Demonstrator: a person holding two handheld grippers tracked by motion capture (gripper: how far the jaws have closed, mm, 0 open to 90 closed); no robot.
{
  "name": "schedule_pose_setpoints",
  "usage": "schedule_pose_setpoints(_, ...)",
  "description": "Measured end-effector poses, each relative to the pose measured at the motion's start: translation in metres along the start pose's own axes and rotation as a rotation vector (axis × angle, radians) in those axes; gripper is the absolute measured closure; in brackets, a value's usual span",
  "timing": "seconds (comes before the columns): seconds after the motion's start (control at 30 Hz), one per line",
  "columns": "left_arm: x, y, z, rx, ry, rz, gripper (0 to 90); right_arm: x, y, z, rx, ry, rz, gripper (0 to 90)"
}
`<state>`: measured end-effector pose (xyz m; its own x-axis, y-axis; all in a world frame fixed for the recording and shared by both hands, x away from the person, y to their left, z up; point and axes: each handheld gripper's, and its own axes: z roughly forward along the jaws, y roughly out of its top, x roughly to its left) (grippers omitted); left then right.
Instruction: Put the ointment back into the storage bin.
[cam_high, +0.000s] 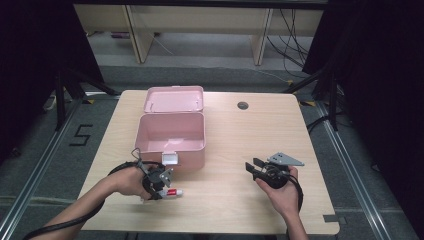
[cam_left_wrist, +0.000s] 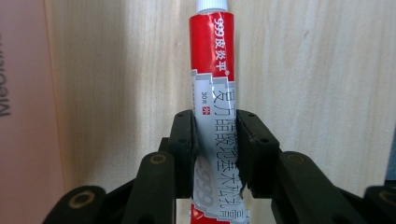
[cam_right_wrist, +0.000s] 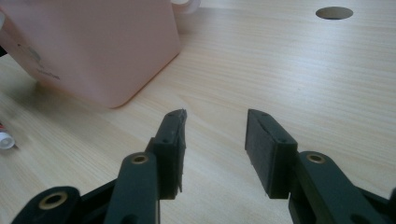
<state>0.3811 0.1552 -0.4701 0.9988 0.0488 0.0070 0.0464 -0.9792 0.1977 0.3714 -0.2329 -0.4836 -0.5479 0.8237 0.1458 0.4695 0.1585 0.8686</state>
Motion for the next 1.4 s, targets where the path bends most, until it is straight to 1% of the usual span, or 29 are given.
schedule_pose_setpoints(0.07,0.000,0.000,-0.003,-0.009,0.007,-0.002,68.6,0.000,0.000,0.000,0.001,0.003,0.003,59.0)
schedule_pose_setpoints(0.1,0.000,0.000,-0.005,-0.011,0.009,-0.004,68.6,0.001,0.000,0.001,0.001,0.012,0.014,59.0)
schedule_pose_setpoints(0.13,0.000,0.000,-0.007,-0.014,0.018,0.000,68.6,0.001,0.000,0.000,0.002,0.012,0.016,59.0)
schedule_pose_setpoints(0.17,0.000,0.000,-0.009,-0.015,0.020,0.001,68.6,0.001,0.000,0.000,0.002,0.012,0.017,59.1)
schedule_pose_setpoints(0.2,0.000,0.000,-0.011,-0.017,0.019,-0.001,68.6,0.001,0.000,0.001,-0.003,0.022,0.019,59.1)
schedule_pose_setpoints(0.3,-0.002,0.000,-0.017,-0.024,0.019,0.000,68.6,0.000,0.000,-0.001,0.009,0.010,0.019,59.1)
schedule_pose_setpoints(0.37,-0.003,0.000,-0.020,-0.024,0.022,0.004,68.6,0.000,0.000,-0.001,0.006,0.016,0.023,59.1)
schedule_pose_setpoints(0.4,-0.004,0.000,-0.023,-0.022,0.024,0.004,68.6,0.001,0.000,0.000,0.004,0.026,0.031,59.0)
schedule_pose_setpoints(0.47,-0.004,-0.001,-0.027,-0.023,0.029,0.006,68.7,0.001,0.000,0.000,0.011,0.021,0.035,59.0)
schedule_pose_setpoints(0.5,-0.004,-0.001,-0.029,-0.025,0.032,0.005,68.6,0.000,0.000,-0.001,0.010,0.010,0.018,59.1)
schedule_pose_setpoints(0.53,-0.004,-0.001,-0.032,-0.027,0.033,0.005,68.6,0.000,0.000,-0.001,0.010,0.010,0.018,59.1)
schedule_pose_setpoints(0.57,-0.004,-0.001,-0.035,-0.026,0.033,0.002,68.6,0.001,0.000,0.000,0.013,0.022,0.037,59.1)
schedule_pose_setpoints(0.6,-0.004,-0.001,-0.037,-0.027,0.036,0.004,68.6,0.000,0.000,-0.001,0.010,0.012,0.024,59.0)
schedule_pose_setpoints(0.63,-0.004,-0.001,-0.039,-0.026,0.035,0.003,68.6,0.001,0.000,0.000,0.013,0.024,0.039,59.0)
schedule_pose_setpoints(0.67,-0.004,0.000,-0.041,-0.029,0.034,0.003,68.6,0.000,0.000,-0.001,0.007,0.016,0.026,59.1)
schedule_pose_setpoints(0.8,-0.002,0.002,-0.048,-0.038,0.046,0.009,68.6,0.000,0.000,-0.001,0.011,0.012,0.026,59.0)
schedule_pose_setpoints(0.83,-0.002,0.002,-0.049,-0.038,0.047,0.010,68.6,0.000,0.000,0.000,0.006,0.010,0.016,59.1)
schedule_pose_setpoints(0.93,-0.002,0.003,-0.053,-0.043,0.045,0.012,68.6,0.000,0.000,0.000,0.007,0.012,0.017,59.1)
schedule_pose_setpoints(0.97,-0.001,0.003,-0.054,-0.046,0.047,0.009,68.6,0.002,0.000,-0.001,0.017,0.018,0.050,59.0)
schedule_pose_setpoints(1.0,-0.001,0.003,-0.056,-0.046,0.049,0.012,68.6,0.000,0.000,-0.001,0.010,0.014,0.029,59.0)
schedule_pose_setpoints(1.1,0.000,0.003,-0.061,-0.047,0.053,0.012,68.6,-0.001,0.000,0.000,0.005,0.004,0.012,59.1)
schedule_pose_setpoints(1.17,-0.001,0.003,-0.064,-0.049,0.053,0.013,68.6,-0.001,0.000,0.000,0.007,0.009,0.017,59.1)
schedule_pose_setpoints(1.2,-0.001,0.003,-0.066,-0.051,0.053,0.012,68.6,0.001,0.000,0.000,0.017,0.015,0.044,59.1)
schedule_pose_setpoints(1.23,-0.001,0.003,-0.067,-0.053,0.053,0.012,68.6,0.000,0.000,0.000,0.012,0.010,0.022,59.1)
schedule_pose_setpoints(1.27,-0.001,0.003,-0.069,-0.055,0.053,0.010,68.6,0.002,-0.001,0.000,0.021,0.016,0.054,59.0)
schedule_pose_setpoints(1.3,0.000,0.003,-0.070,-0.057,0.055,0.010,68.6,-0.001,0.000,0.000,0.004,0.004,0.009,59.1)
schedule_pose_setpoints(1.37,0.001,0.003,-0.073,-0.056,0.060,0.010,68.6,-0.001,-0.001,0.001,0.004,0.000,0.008,59.1)
schedule_pose_setpoints(1.4,0.001,0.003,-0.074,-0.057,0.062,0.008,68.6,0.001,-0.001,0.002,-0.001,0.020,0.030,59.1)
